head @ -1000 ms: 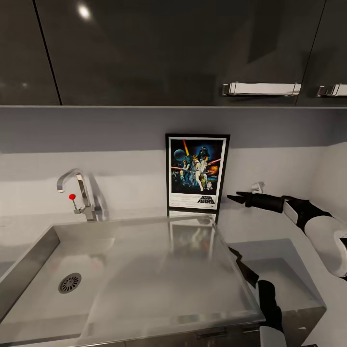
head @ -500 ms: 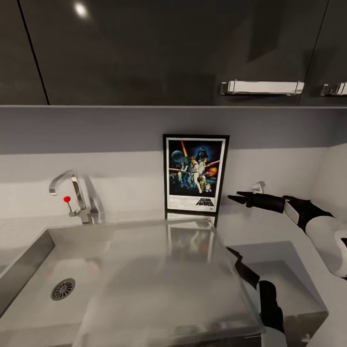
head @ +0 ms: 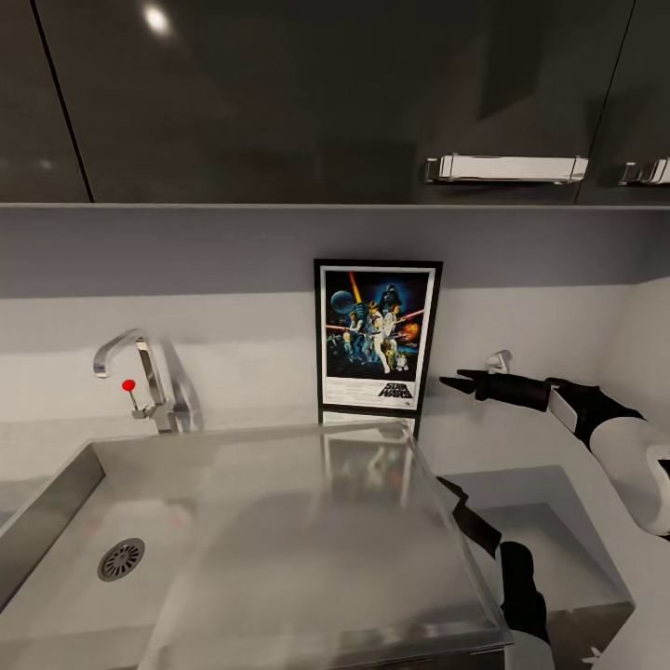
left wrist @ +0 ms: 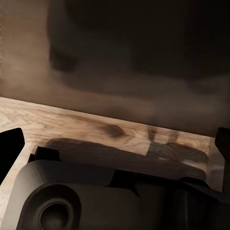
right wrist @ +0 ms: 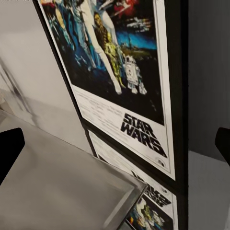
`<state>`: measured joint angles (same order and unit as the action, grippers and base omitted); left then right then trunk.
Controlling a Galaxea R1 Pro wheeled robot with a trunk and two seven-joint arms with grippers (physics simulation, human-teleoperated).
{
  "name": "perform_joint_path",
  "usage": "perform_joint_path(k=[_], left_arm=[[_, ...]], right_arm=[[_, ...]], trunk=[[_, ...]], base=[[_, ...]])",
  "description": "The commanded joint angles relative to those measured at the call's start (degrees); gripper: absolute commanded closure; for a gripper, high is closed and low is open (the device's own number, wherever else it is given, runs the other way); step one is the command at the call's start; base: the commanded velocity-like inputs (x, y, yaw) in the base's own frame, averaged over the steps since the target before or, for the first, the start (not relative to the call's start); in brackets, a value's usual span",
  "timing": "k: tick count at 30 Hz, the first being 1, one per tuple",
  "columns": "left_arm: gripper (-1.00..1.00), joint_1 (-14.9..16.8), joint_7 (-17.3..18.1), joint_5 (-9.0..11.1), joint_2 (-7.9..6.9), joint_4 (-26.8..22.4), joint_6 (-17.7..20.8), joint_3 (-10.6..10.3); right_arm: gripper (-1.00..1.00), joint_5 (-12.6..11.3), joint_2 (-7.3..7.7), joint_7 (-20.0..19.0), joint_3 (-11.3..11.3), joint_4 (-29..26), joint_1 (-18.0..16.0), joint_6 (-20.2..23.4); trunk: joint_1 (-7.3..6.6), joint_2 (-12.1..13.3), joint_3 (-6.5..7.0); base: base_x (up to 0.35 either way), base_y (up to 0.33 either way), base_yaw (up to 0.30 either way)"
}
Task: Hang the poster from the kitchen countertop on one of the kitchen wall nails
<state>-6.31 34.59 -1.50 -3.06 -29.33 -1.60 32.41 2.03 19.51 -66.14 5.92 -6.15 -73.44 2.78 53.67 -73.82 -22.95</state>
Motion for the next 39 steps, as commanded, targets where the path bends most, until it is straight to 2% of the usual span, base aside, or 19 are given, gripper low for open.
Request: perform_joint_path(k=[1,9,28,39], left_arm=[[-1.0,0.0,0.3,-0.2,0.01,0.0,-0.2,0.2],[-1.0,0.0,0.2,-0.2,-0.01,0.0,-0.2,0.2],[-1.0,0.0,0.3,-0.2,0.02,0.0,-0.2,0.2],[-1.0,0.0,0.5,-0.2,-0.01,0.0,-0.2,0.2]], right_arm=[[-1.0,0.2,0.0,-0.2,0.4,0.0,0.0,0.3],[-1.0,0.2,0.0,-0.2,0.4,-0.1,0.0,0.5],[-1.0,0.1,0.01,-0.3,0.5,-1.0,-0.1,1.2],[-1.0,0.1,0.37,-6.7,0.5,-2.2,-0.7,1.2]], trunk=[[0.0,0.0,-0.05],[0.0,0.0,-0.24],[0.0,0.0,-1.91],[0.0,0.0,-2.93]], base=[[0.0,0.0,0.0],[0.0,0.0,0.0],[0.0,0.0,0.0],[0.0,0.0,0.0]])
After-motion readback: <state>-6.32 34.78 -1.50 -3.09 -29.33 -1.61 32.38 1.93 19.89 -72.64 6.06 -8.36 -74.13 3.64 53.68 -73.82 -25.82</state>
